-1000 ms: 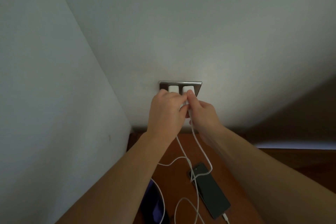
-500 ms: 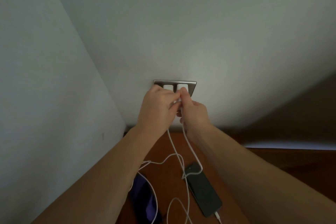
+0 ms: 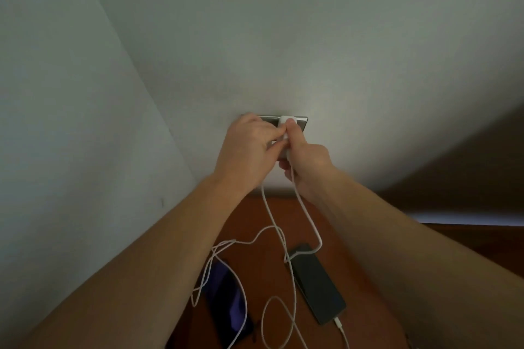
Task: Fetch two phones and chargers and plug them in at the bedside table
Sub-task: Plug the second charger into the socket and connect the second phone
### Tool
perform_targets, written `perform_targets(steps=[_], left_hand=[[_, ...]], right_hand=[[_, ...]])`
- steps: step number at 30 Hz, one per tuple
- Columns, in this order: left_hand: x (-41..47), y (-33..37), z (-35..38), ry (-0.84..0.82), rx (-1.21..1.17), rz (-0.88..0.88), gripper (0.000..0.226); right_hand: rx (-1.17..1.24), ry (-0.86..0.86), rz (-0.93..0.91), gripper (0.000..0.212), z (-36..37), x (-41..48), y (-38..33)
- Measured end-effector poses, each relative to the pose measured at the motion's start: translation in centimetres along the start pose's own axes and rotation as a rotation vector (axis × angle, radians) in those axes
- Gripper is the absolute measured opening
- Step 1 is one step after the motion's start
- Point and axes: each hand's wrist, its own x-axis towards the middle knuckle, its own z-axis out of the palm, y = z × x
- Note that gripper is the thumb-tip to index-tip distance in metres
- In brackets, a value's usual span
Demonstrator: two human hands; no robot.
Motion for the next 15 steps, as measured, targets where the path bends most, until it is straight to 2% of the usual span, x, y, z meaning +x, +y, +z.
perform_targets(steps=[3, 8, 11, 15], left_hand=[[-1.5, 0.3, 0.0, 0.004, -0.033, -0.023, 0.020], [-1.2, -0.1, 0.4, 0.073, -0.040, 0.003, 0.021], [-2.6, 0.2, 0.3, 0.023, -0.026, -0.009, 0.022], [-0.1, 0.0, 0.2, 0.099, -0.008, 0.018, 0.023]], right_hand=[[-0.039, -0.040, -0.093, 0.049, -0.4, -0.1, 1.7], [-0.049, -0.006, -0.101, 0.049, -0.3, 0.2, 1.4], [-0.078, -0.062, -0.171, 0.049, -0.8, -0.4, 2.6], [0.004, -0.002, -0.028, 0.049, -0.1, 0.3, -0.2]])
